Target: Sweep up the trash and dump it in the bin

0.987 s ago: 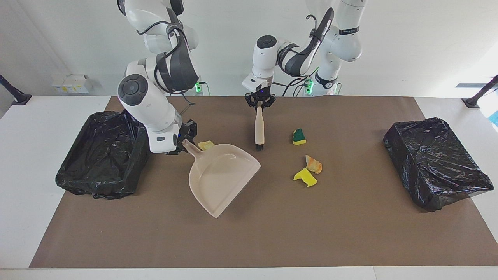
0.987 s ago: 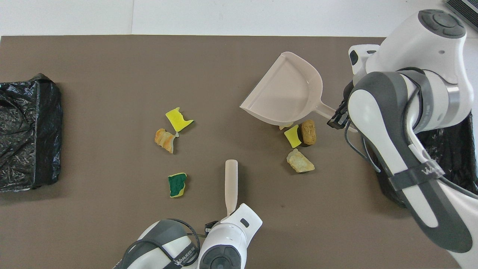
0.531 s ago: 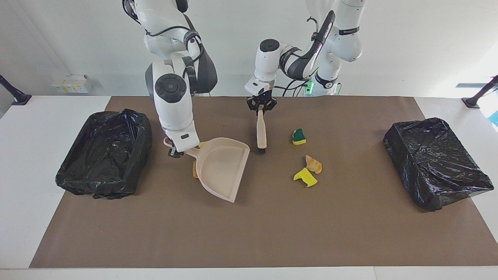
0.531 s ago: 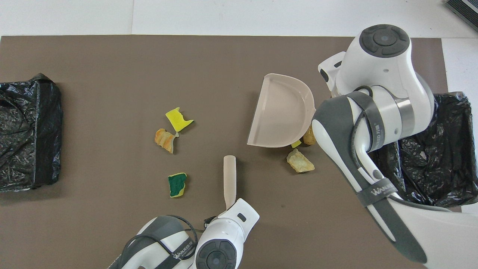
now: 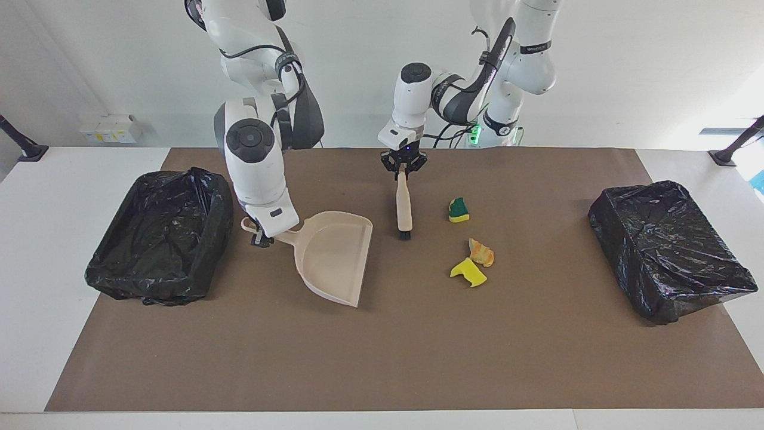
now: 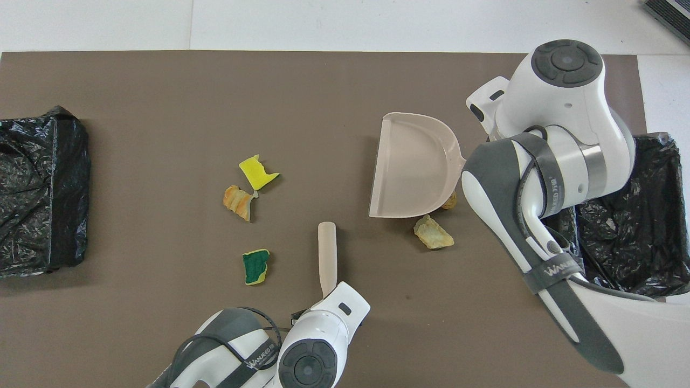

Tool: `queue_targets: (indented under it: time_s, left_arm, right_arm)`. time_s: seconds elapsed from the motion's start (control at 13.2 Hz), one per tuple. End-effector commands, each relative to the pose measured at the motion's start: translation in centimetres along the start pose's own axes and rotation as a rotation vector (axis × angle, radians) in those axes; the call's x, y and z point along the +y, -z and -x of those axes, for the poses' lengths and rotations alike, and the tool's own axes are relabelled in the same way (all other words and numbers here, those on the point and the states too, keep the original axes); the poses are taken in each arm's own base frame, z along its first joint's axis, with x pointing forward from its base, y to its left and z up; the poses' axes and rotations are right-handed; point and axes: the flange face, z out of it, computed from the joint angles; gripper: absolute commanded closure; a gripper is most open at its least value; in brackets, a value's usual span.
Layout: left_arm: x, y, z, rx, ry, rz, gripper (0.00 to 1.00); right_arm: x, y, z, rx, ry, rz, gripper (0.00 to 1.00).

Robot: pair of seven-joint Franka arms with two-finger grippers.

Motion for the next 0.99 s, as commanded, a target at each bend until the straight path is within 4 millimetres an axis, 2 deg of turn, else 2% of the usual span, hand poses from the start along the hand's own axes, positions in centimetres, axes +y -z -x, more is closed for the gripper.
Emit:
queue_targets:
  time_s: [0.0,0.23,0.3,0.38,0.46,0.68,0.91]
  left_arm:
    - [-0.5,0.0,0.0,0.013,-0.005,-0.006,0.66]
    - [-0.5,0.0,-0.1,0.012,-0.002,-0.007,0.66]
    - [-0.5,0.0,-0.1,0.012,0.0,-0.007,0.69]
    - [-0.3,0.2,-0.1,0.014,0.004,-0.004,0.9]
    - [-0.3,0.3,-0.1,0.01,0.007,-0.01,1.0]
    - [-0.7,1.5,-0.7,-0.009,0.025,-0.036,1.0]
    - [-2.5,5.3,-4.5,-0.032,0.134,-0.074,1.0]
  right_arm:
    - [-0.7,0.4,0.5,-0.003,0.026,0.023,1.0]
    - [-0.7,0.4,0.5,-0.003,0.026,0.023,1.0]
    - [-0.7,0.4,0.5,-0.003,0.026,0.023,1.0]
    - [-0.7,0.4,0.5,-0.001,0.026,0.022,1.0]
    - [-0.7,0.4,0.5,-0.001,0.026,0.022,1.0]
    - [-0.7,0.4,0.5,-0.001,0.024,0.022,1.0]
    - [-0.7,0.4,0.4,0.0,0.024,0.025,1.0]
